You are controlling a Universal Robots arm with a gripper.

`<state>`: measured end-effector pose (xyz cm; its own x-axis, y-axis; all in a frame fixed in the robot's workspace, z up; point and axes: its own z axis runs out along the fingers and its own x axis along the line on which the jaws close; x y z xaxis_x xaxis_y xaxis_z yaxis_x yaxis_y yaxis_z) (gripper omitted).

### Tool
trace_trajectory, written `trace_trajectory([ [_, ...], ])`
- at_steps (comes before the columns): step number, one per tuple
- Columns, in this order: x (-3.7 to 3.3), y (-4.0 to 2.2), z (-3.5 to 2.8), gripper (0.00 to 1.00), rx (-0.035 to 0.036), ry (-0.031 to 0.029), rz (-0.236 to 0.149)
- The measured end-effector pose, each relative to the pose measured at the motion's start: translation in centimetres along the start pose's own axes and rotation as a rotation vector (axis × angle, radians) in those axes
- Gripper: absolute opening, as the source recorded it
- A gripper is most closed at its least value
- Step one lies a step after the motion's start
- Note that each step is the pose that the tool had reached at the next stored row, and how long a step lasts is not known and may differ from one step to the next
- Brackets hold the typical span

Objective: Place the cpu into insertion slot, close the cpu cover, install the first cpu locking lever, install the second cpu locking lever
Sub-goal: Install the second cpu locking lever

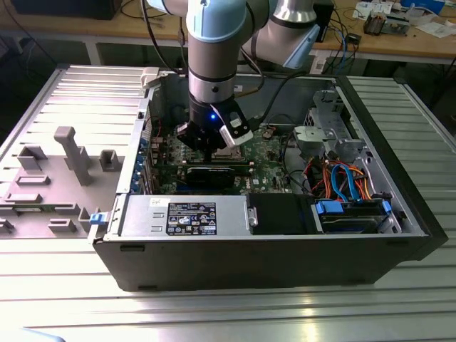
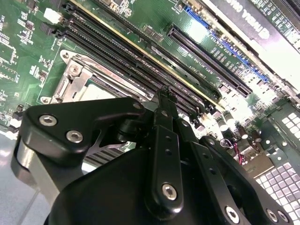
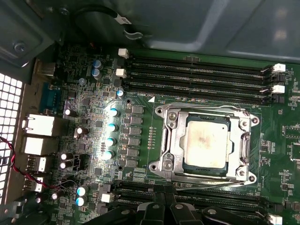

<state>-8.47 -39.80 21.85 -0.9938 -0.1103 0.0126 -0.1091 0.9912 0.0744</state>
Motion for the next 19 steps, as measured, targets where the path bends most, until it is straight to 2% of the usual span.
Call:
trace_trajectory([
  [12, 0.01, -0.03, 0.0, 0.11, -0.0025, -0.0002, 0.0],
  [14, 0.13, -0.07, 0.0, 0.11, -0.007, -0.0008, 0.0],
  [19, 0.35, -0.18, -0.01, 0.11, -0.0073, -0.0008, 0.0],
])
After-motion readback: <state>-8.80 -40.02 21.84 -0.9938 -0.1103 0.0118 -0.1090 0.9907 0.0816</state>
